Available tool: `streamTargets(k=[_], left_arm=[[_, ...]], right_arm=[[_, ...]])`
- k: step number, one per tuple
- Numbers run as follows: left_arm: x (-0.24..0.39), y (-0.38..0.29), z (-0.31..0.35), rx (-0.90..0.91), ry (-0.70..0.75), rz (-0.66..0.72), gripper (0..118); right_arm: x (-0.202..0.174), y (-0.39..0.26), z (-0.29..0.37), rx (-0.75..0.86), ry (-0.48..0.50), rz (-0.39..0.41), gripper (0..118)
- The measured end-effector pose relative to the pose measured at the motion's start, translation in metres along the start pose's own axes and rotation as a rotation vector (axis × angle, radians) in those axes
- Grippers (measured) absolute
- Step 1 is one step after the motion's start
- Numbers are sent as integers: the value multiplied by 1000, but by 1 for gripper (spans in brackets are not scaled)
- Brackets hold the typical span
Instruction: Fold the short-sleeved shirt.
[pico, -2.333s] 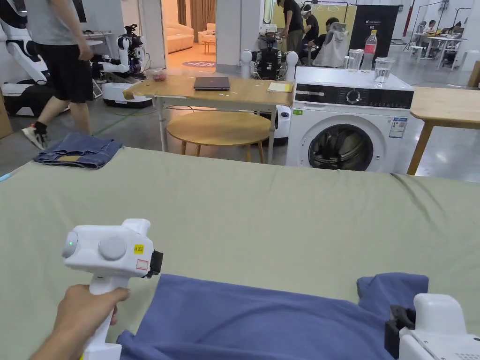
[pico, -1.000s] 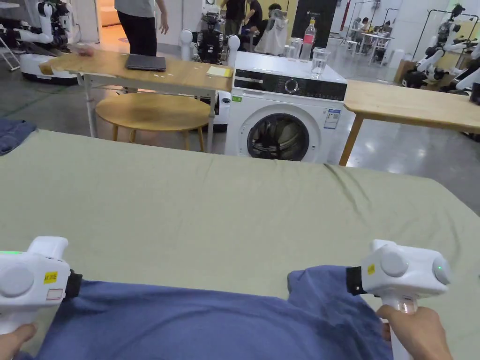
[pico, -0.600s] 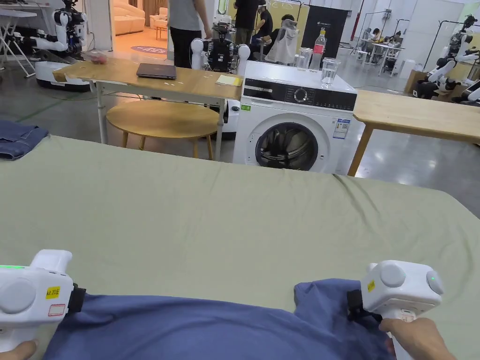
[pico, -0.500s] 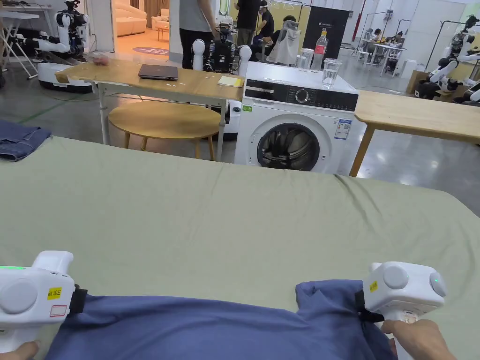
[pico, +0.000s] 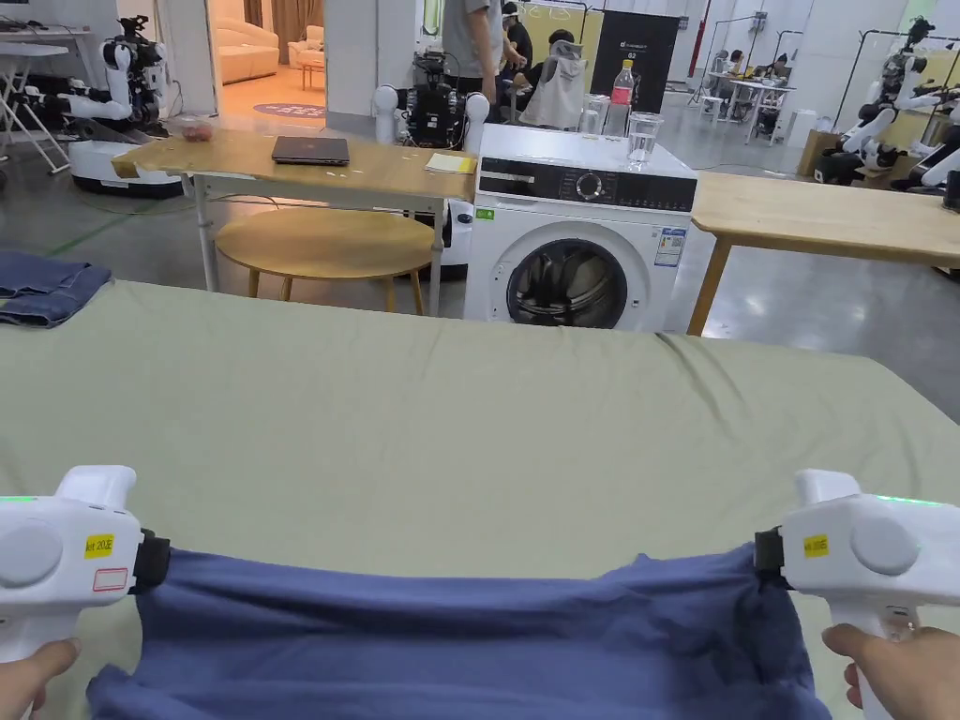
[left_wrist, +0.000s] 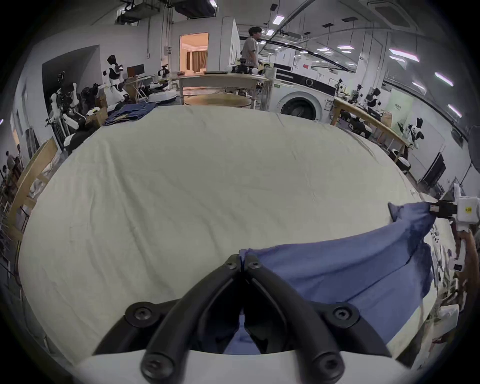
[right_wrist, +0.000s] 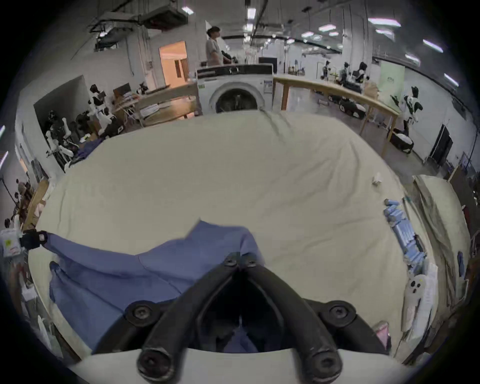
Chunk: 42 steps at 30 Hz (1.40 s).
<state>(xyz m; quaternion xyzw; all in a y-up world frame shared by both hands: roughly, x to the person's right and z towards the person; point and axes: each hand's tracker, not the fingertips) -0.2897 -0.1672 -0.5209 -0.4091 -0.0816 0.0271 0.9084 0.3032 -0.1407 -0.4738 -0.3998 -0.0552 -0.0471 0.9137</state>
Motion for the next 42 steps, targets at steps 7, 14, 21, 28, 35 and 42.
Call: streamTargets(k=[7, 14, 21, 28, 35, 42], left_arm=[[-9, -24, 46, 35, -21, -2, 0], [-36, -64, 63, 22, -50, 3, 0], [-40, -122, 59, -110, -56, -31, 0], [-22, -153, 33, -260, -25, -67, 0], [-12, -149, 33, -295, -11, -45, 0], [1, -134, 64, -211, 11, -13, 40]], right_arm=[[-8, -38, 72, 36, -19, 49, 0], [-7, -87, 110, -4, -46, 95, 0], [-8, -143, 108, -145, -81, 135, 0], [-5, -177, 63, -293, -117, 158, 0], [-1, -189, 44, -316, -155, 117, 0], [-13, -168, 76, -186, -203, 141, 48]])
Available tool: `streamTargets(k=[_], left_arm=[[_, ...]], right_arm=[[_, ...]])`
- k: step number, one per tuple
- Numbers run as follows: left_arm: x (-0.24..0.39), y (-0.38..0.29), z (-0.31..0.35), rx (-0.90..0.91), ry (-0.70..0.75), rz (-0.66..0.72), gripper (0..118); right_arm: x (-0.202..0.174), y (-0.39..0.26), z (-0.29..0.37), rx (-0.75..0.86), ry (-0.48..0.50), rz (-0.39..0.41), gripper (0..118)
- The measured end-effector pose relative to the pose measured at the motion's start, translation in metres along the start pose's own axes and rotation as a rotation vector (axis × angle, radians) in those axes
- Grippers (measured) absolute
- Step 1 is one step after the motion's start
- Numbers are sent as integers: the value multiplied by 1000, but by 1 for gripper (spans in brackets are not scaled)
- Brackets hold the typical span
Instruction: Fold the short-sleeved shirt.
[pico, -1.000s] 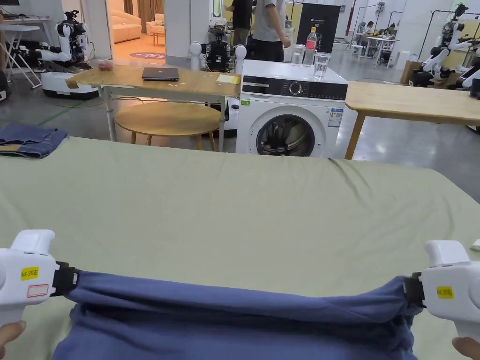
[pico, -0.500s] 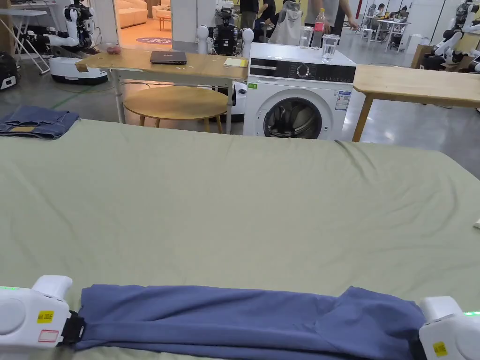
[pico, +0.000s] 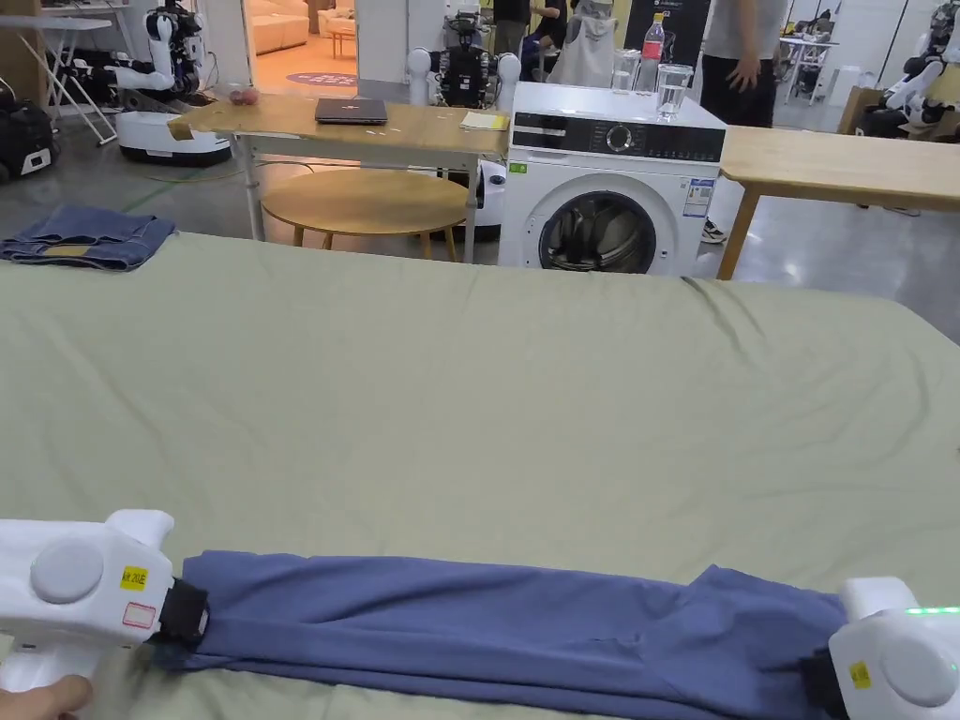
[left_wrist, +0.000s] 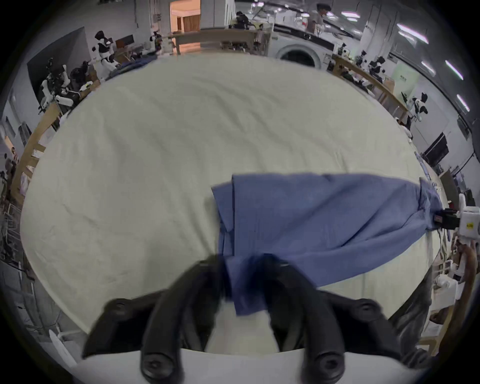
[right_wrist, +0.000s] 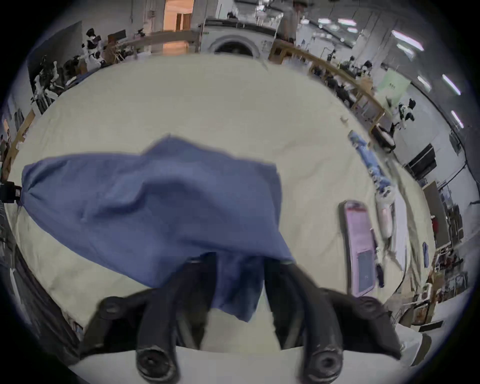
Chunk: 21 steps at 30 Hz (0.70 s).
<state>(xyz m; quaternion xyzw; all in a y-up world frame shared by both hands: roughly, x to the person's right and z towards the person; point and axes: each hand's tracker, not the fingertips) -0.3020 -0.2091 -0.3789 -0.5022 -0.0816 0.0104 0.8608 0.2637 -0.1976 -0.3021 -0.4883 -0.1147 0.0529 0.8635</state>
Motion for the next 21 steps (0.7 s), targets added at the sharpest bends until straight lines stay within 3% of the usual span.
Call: streamTargets(k=[6, 12, 13, 16, 18, 19, 21], left_arm=[[19, 21, 34, 277, -20, -19, 44], [56, 30, 52, 546, 36, -48, 44], [60, 30, 54, 594, 36, -47, 44], [76, 28, 60, 712, 59, -45, 43], [77, 31, 57, 763, 79, -56, 17], [80, 32, 58, 782, 96, -68, 4], [85, 31, 61, 808, 138, -68, 0]], right_arm=[[-5, 28, 40, 252, 5, -129, 49], [-45, 43, 58, 555, 31, -197, 47], [-52, 46, 59, 586, 45, -196, 45], [-70, 50, 59, 678, 74, -211, 11], [-79, 51, 60, 700, 66, -209, 0], [-83, 51, 62, 723, 88, -201, 0], [-94, 49, 67, 736, 78, -196, 0]])
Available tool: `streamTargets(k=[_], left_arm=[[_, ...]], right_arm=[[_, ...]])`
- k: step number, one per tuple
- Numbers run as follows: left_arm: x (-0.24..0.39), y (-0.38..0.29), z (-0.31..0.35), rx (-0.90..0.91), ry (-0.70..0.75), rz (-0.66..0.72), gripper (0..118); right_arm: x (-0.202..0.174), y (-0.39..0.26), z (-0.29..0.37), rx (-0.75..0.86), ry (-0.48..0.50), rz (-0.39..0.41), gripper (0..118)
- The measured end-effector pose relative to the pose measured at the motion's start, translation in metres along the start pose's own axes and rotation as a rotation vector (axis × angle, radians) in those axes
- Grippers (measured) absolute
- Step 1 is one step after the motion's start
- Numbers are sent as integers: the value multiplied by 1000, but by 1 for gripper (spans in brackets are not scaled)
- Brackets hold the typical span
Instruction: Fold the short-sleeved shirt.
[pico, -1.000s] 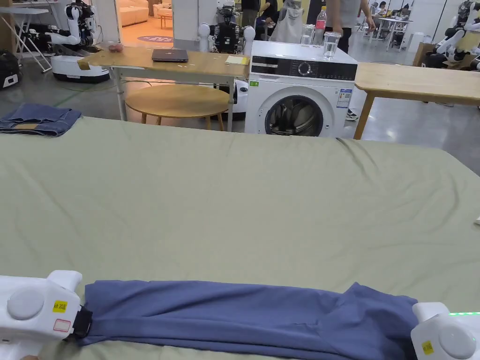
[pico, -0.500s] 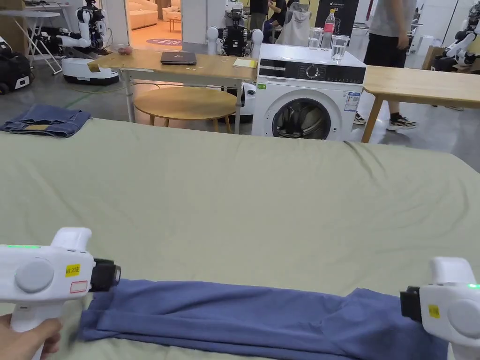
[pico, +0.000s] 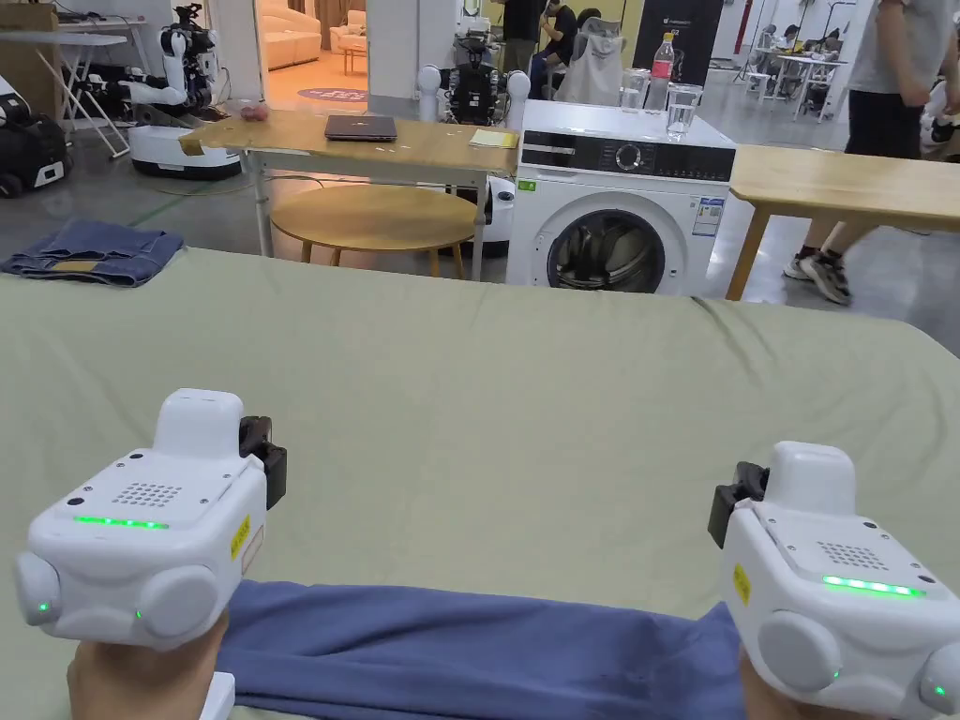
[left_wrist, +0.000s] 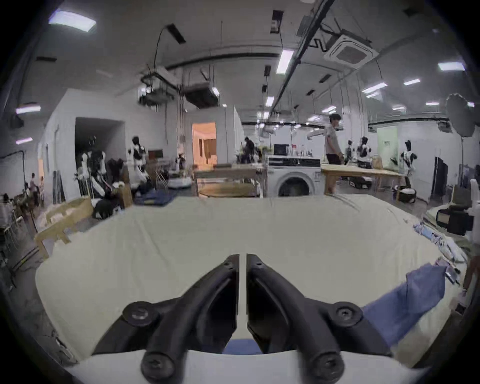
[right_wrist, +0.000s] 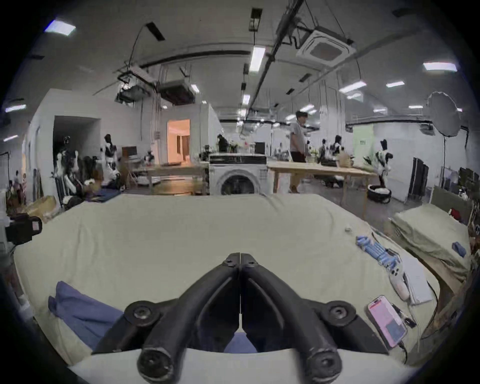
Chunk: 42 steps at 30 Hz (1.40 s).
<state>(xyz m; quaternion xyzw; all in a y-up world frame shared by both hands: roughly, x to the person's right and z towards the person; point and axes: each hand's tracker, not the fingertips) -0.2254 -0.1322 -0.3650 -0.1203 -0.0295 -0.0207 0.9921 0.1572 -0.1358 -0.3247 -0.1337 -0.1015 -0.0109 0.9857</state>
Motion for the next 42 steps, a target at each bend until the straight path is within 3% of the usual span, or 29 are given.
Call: streamTargets(k=[3, 7, 11, 18, 19, 23, 25, 28, 34, 38, 39, 40, 42], left_arm=[[-7, 0, 0, 24, -84, 21, 0], [-13, 4, 1, -40, -72, -10, 0], [-34, 3, -14, -243, -82, 25, 0], [-107, -33, -53, -573, -254, 170, 0], [-117, -39, -57, -604, -272, 196, 6], [-140, -57, -61, -725, -349, 278, 65], [-160, -72, -76, -746, -377, 311, 71], [-177, -92, -91, -790, -413, 355, 72], [-181, -137, -109, -956, -653, 660, 72], [-182, -146, -109, -886, -741, 807, 73], [-181, -151, -110, -889, -753, 855, 72], [-180, -155, -111, -886, -771, 881, 63], [-180, -157, -112, -863, -761, 863, 58]], right_arm=[[-11, 4, 6, 11, 8, -11, 0], [-19, 5, 6, 10, 17, -26, 0], [-14, 2, -7, -8, 30, -8, 0], [-12, -7, -21, -70, 57, 24, 0], [-15, -8, -19, -78, 60, 32, 0], [-14, -15, -26, -107, 75, 45, 0], [-14, -18, -30, -120, 81, 46, 0], [-16, -22, -31, -139, 86, 48, 0], [-17, -28, -33, -166, 94, 53, 0], [-17, -32, -36, -177, 96, 57, 0], [-17, -33, -36, -180, 97, 57, 0], [-18, -34, -37, -185, 98, 57, 0], [-18, -37, -40, -195, 105, 54, 0]])
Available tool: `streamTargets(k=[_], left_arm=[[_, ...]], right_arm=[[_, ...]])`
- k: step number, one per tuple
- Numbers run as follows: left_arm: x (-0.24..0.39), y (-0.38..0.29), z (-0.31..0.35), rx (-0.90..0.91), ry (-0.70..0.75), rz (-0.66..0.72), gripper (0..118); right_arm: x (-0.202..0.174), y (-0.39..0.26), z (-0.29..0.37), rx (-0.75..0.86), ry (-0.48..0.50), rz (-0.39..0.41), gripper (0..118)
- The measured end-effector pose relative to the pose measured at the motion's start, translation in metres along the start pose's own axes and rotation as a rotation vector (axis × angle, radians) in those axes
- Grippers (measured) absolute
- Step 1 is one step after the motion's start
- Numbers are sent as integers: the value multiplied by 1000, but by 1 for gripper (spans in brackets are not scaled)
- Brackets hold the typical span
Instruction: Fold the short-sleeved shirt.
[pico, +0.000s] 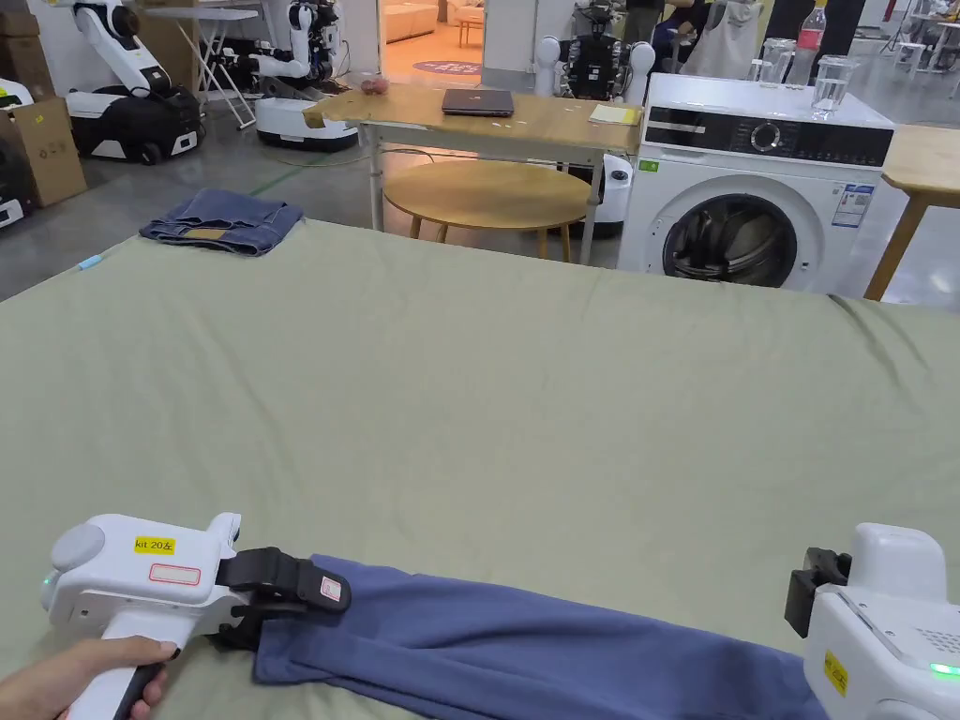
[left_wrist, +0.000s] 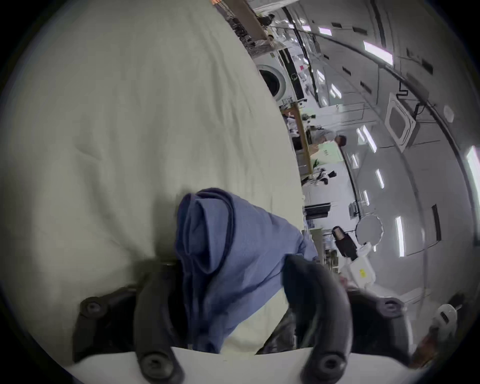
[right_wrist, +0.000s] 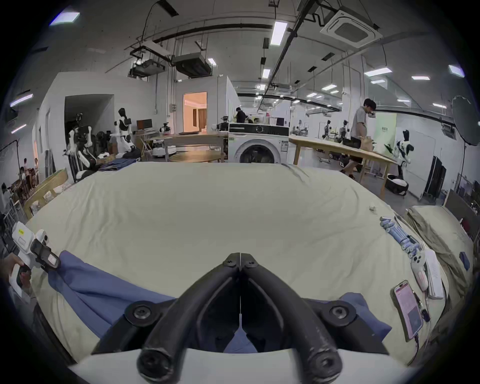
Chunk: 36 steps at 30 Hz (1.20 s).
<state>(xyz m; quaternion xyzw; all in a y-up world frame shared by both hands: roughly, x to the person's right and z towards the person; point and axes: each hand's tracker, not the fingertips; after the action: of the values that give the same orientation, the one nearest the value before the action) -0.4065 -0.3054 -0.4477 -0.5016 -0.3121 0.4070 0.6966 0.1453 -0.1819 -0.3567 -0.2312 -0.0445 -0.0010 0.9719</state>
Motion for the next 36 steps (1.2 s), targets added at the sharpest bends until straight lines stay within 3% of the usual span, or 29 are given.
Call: streamTargets(k=[1, 2, 3, 5, 20, 30, 34, 36], left_arm=[[1, -1, -4, 2, 53, -16, 38], [2, -3, -8, 0, 115, -29, 9], [-7, -6, -13, -3, 181, -34, 4], [-6, -11, -11, 44, 80, -3, 3], [68, 14, 43, 134, 171, -179, 1], [96, 34, 103, 190, 439, -260, 1], [135, 9, 88, 166, 410, -267, 1], [131, 13, 82, 131, 328, -275, 1]], right_arm=[[-5, 0, 3, -6, 4, -2, 0], [-7, 0, 3, -12, 6, -2, 0], [-8, -1, 3, -15, 9, -1, 0], [-10, -2, 3, -21, 15, 2, 0], [-20, 14, 10, -4, 34, 26, 0], [-11, 17, 2, 16, 50, 36, 0], [-11, 16, 0, 15, 59, 33, 0], [-11, 15, -1, 13, 62, 28, 0]])
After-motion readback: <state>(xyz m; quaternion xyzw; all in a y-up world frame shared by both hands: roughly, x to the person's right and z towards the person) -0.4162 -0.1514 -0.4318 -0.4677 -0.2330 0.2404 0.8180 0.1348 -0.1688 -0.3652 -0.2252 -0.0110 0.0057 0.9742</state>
